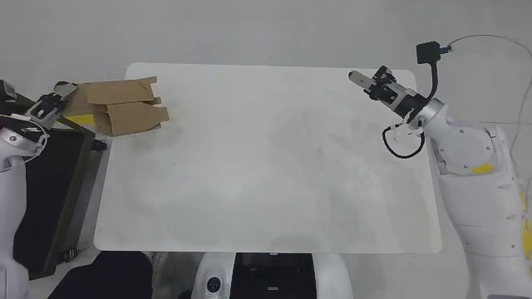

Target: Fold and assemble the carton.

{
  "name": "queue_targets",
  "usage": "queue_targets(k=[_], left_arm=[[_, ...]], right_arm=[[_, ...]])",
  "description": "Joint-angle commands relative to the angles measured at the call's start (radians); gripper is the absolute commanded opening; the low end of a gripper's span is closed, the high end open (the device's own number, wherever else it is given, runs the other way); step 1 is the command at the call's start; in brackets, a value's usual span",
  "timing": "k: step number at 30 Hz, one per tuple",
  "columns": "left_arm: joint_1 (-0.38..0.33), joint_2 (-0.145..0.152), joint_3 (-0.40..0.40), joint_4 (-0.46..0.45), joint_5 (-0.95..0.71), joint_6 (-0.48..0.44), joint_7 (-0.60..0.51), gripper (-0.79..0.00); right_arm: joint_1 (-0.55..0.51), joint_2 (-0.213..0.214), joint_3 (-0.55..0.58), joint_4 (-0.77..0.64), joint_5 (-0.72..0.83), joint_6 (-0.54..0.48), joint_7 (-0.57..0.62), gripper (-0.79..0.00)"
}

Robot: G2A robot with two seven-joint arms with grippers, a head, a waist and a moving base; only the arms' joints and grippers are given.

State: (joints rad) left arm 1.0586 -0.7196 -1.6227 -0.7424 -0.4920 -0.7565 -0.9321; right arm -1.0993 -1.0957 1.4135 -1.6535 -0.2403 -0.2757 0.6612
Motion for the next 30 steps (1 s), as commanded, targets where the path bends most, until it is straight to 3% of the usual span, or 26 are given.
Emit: queue_targets(k=[1, 15, 30], left_arm=[[-0.017, -0.004, 0.010, -0.021, 0.008, 0.027, 0.016, -0.785], [-0.097, -0.052, 0.151, -0.195, 0.047, 0.149, 0.085, -0.785], [-0.152, -0.107, 0.323, -0.360, 0.128, 0.207, 0.137, -0.785]], right_arm=[[0.000, 0.000, 0.000, 0.000, 0.000, 0.000, 0.000, 0.000], [0.000, 0.000, 0.000, 0.000, 0.000, 0.000, 0.000, 0.000], [0.000, 0.000, 0.000, 0.000, 0.000, 0.000, 0.000, 0.000]])
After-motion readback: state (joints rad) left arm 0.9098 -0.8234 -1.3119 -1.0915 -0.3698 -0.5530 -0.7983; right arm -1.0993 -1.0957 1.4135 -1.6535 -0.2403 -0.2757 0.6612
